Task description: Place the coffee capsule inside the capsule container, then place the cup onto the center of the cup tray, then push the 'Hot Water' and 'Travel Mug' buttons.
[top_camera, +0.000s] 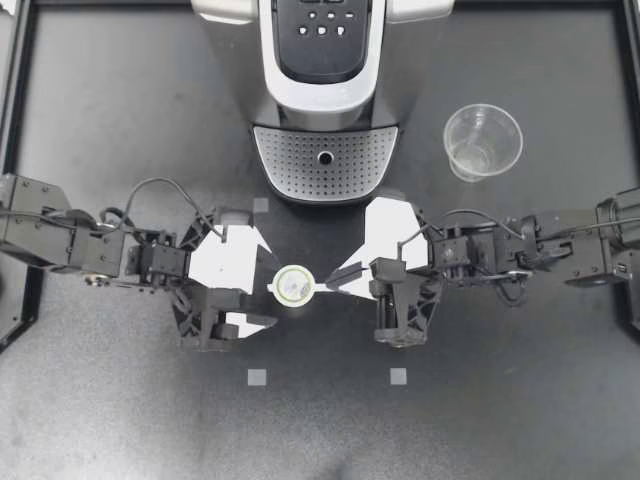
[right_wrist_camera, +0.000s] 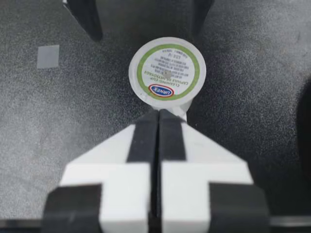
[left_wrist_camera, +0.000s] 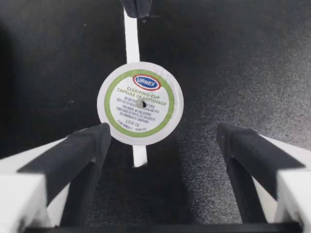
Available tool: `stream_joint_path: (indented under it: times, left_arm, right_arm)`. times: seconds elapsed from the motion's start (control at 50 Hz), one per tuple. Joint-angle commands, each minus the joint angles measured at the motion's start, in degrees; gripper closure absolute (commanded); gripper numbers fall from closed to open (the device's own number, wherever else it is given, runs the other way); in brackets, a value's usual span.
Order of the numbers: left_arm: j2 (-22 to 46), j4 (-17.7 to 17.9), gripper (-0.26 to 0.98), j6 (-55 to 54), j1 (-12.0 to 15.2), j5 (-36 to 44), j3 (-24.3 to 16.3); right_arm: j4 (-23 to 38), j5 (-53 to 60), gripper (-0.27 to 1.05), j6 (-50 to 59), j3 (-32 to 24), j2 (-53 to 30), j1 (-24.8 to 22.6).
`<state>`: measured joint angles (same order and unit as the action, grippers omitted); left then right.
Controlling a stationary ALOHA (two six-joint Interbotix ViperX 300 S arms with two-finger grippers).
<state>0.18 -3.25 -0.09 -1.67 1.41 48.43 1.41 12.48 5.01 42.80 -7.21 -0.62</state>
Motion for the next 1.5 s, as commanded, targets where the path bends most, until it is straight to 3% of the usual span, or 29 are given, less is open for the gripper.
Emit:
stream_joint_path:
  times: [0.0,1.28,1.48]
  left_arm:
    - [-0.4,-0.1,-0.08,0.6,0.8,1.1,-0.5]
    - [5.9,-0.1,-0.08,3.6,1.8,3.1,-5.1]
    - [6.0,-0.1,0.0,3.6,1.8,2.7,-4.9]
  right_arm:
    - [0.1,0.5,0.73,-0.1,-1.5,0.4,-0.4]
    - [0.1,0.5,0.73,-1.7,-5.0,-4.4,-0.4]
    - [0.1,0.5,0.73,-1.8,-5.1,-4.6,-0.3]
